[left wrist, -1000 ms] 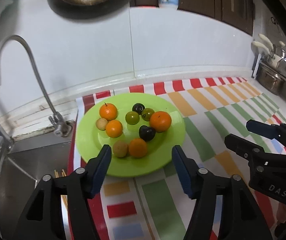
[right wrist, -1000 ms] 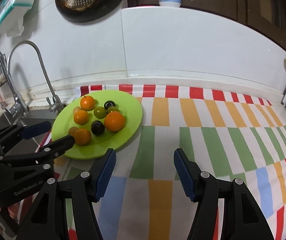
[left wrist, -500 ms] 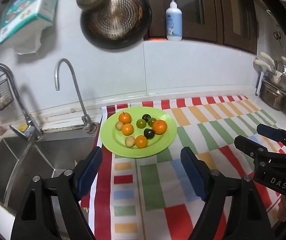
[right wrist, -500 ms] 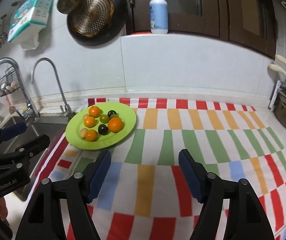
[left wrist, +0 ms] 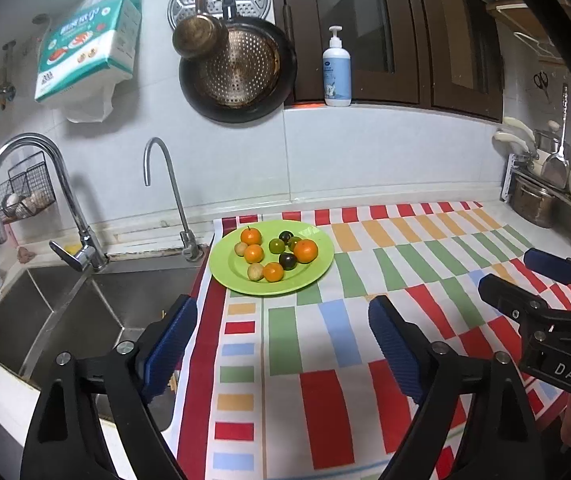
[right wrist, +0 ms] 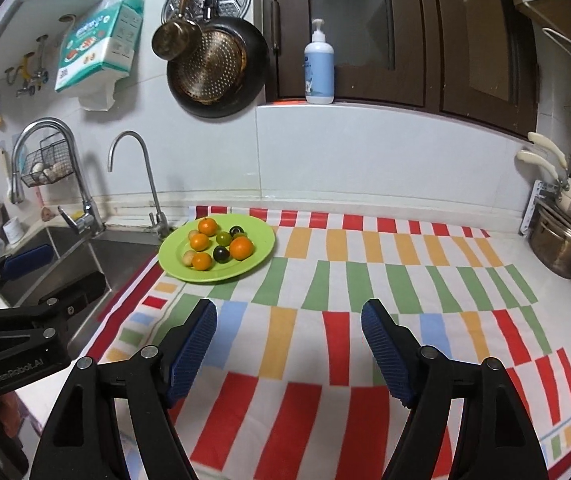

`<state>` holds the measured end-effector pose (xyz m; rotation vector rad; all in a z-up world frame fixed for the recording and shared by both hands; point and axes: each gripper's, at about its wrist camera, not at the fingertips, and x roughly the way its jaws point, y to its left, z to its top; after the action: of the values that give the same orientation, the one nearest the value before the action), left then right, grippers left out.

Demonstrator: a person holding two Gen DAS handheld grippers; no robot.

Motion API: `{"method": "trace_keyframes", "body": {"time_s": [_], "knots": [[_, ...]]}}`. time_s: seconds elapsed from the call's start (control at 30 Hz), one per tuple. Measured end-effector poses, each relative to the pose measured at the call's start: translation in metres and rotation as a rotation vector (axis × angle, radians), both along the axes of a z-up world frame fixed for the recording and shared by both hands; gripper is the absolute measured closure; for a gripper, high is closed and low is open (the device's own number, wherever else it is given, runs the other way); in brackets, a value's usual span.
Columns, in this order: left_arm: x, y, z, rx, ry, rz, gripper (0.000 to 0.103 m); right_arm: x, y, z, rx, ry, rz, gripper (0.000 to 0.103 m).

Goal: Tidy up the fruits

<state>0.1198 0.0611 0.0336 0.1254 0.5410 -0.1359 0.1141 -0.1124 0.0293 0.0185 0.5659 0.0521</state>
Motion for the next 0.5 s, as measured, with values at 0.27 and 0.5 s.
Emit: {"method": "trace_keyframes", "body": {"time_s": [0.27, 0.5], "knots": [[-0.027, -0.005, 0.006, 0.001, -0.013, 0.005, 0.007, -0.031, -0.006, 0.006, 0.004, -0.019, 0.002, 0.027], [-0.045, -0.010, 0.011, 0.008, -0.031, 0.010, 0.002, -0.049, -0.013, 0.009, 0.008, -0.028, 0.005, 0.027]]}}
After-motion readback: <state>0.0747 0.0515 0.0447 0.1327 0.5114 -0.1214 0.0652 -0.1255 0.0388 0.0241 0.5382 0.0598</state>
